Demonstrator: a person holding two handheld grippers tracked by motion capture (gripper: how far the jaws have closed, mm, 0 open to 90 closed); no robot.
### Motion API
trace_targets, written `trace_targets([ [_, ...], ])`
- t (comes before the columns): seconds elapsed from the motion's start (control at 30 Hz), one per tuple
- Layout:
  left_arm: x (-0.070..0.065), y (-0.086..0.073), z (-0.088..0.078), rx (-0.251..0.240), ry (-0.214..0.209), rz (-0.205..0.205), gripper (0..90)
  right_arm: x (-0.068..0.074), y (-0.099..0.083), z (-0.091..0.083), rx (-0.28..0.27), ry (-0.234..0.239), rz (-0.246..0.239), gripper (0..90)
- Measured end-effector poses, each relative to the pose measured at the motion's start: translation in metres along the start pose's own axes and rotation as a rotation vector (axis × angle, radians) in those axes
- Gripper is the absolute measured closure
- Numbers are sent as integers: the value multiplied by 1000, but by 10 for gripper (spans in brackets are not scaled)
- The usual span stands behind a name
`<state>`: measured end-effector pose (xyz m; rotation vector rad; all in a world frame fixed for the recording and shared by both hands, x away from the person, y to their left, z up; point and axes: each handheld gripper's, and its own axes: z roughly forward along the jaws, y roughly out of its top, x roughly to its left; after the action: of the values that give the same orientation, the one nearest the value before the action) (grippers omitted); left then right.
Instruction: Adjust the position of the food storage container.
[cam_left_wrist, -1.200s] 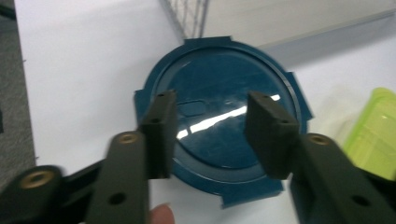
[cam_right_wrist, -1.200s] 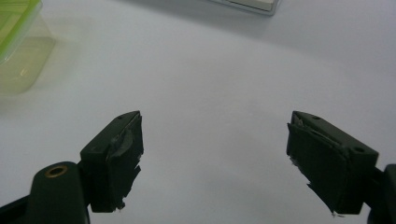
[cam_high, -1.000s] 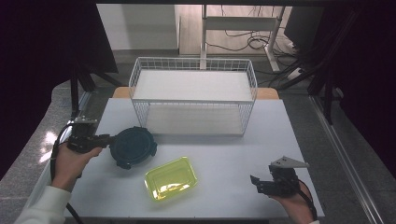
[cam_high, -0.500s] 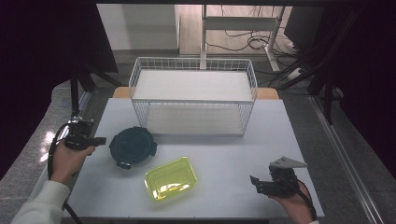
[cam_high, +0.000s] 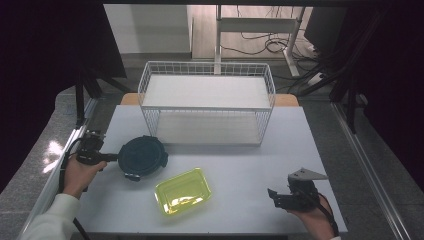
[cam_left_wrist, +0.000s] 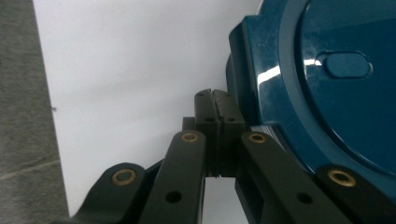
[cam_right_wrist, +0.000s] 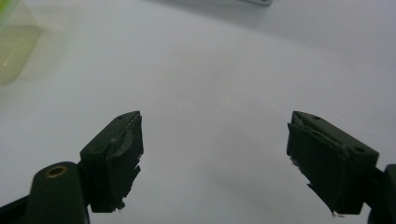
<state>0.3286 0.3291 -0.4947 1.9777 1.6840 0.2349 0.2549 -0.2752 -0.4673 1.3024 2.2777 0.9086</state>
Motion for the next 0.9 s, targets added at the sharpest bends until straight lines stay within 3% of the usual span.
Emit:
trace_targets([
  [0.17, 4, 1, 2, -16, -29, -3, 900, -1, 0, 0, 3, -2, 2, 185],
  [0.33, 2, 0, 2, -16, -32, -2, 900, 1, 0, 0, 3, -2, 0, 185],
  [0.9, -19, -5, 3, -15, -57, 35, 900, 3, 1, 1, 10, 0, -5, 184],
])
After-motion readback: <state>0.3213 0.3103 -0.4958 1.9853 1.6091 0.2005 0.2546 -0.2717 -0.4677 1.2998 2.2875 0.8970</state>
